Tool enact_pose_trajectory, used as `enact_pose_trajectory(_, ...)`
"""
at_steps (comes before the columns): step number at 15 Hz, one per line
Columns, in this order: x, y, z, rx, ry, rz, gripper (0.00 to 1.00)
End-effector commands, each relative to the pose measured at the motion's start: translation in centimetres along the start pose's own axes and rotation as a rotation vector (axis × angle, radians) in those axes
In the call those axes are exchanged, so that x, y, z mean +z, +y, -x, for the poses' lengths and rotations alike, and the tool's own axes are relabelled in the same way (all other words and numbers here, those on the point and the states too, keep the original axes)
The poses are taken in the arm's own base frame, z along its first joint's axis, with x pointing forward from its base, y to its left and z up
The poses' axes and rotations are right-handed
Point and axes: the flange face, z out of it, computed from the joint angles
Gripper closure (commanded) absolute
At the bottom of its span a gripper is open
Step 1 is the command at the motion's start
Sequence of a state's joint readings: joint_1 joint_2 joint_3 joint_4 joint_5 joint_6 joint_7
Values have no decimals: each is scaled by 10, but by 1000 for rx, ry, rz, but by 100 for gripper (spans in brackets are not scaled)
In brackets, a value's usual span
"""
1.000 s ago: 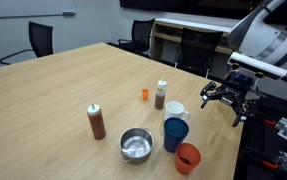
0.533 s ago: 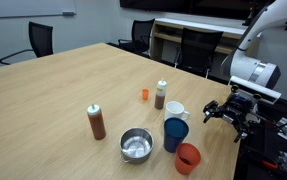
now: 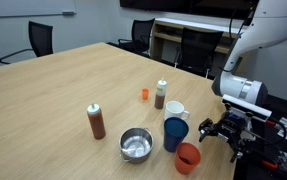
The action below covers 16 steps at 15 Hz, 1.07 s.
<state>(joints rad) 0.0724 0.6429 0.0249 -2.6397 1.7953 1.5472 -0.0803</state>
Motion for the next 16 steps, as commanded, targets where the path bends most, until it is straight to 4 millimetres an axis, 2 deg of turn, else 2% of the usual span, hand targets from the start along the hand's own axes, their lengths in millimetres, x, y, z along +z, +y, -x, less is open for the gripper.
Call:
enact_pose_trajectory(1,0,-1,0,-1,-2,0,0)
enact_pose_trajectory(6,-2,-7,-8,0,1,-51,0)
enact_pose_trajectory(11,-5,-25,-19,1,35,-112,0)
enact_pose_trajectory(16,-6,-26,-22,4,34,-116,0)
